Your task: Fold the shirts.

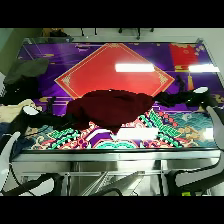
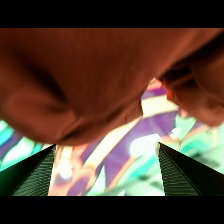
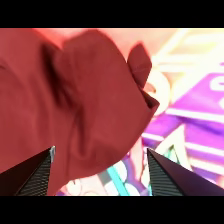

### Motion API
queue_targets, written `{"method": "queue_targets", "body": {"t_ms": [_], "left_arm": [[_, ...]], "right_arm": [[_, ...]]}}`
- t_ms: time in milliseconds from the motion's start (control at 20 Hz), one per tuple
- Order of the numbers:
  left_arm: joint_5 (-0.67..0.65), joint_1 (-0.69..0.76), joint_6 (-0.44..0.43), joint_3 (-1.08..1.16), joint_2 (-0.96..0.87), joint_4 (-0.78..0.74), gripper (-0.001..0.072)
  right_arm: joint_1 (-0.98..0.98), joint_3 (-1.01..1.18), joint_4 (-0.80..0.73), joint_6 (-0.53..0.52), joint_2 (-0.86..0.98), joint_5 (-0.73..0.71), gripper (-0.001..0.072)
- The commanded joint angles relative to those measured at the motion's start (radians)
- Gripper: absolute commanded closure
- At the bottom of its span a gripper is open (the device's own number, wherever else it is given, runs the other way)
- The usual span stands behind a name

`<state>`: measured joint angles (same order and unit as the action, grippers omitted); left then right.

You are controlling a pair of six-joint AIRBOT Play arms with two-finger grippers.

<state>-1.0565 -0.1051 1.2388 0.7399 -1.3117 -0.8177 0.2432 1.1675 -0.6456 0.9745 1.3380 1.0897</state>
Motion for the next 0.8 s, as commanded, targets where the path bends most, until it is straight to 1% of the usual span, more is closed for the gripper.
{"method": "queue_targets", "body": {"t_ms": [0,50,100,150,200,250,350,450,500,550,600,650,750], "left_arm": [[0.206,0.071,-0.072,-0.065,-0.071,0.145,0.0017],[0.223,0.102,-0.072,-0.039,-0.106,0.134,0.0143],[0.227,0.124,-0.072,-0.002,-0.141,0.123,0.0344],[0.219,0.134,-0.072,0.037,-0.164,0.108,0.0545],[0.192,0.140,-0.072,0.082,-0.179,0.076,0.0689],[0.155,0.139,-0.064,0.130,-0.179,0.050,0.0691],[0.066,0.125,-0.059,0.213,-0.128,0.053,0.0691],[-0.034,0.125,-0.048,0.338,-0.001,0.052,0.0692],[-0.076,0.125,-0.039,0.412,0.075,0.053,0.0693],[-0.103,0.125,-0.021,0.496,0.152,0.048,0.0693],[-0.112,0.125,0.015,0.598,0.227,0.049,0.0693],[-0.111,0.125,0.030,0.701,0.284,0.043,0.0693],[-0.136,0.127,0.114,0.851,0.350,-0.037,0.0693]], "right_arm": [[-0.092,0.002,0.003,-0.006,0.100,-0.068,0.0066],[-0.122,0.002,0.021,-0.016,0.110,-0.083,0.0068],[-0.145,0.002,0.055,-0.048,0.111,-0.090,0.0157],[-0.159,0.008,0.087,-0.086,0.107,-0.089,0.0403],[-0.166,0.021,0.116,-0.113,0.098,-0.075,0.0650],[-0.167,0.047,0.127,-0.115,0.081,-0.047,0.0680],[-0.154,0.127,0.127,-0.114,0.023,0.041,0.0680],[-0.122,0.229,0.141,-0.107,-0.079,0.112,0.0681],[-0.102,0.290,0.171,-0.107,-0.146,0.132,0.0681],[-0.080,0.349,0.195,-0.107,-0.211,0.140,0.0681],[-0.060,0.414,0.204,-0.107,-0.280,0.148,0.0681],[-0.048,0.465,0.191,-0.107,-0.338,0.150,0.0681],[-0.045,0.497,0.135,-0.097,-0.430,0.150,0.0681]]}}
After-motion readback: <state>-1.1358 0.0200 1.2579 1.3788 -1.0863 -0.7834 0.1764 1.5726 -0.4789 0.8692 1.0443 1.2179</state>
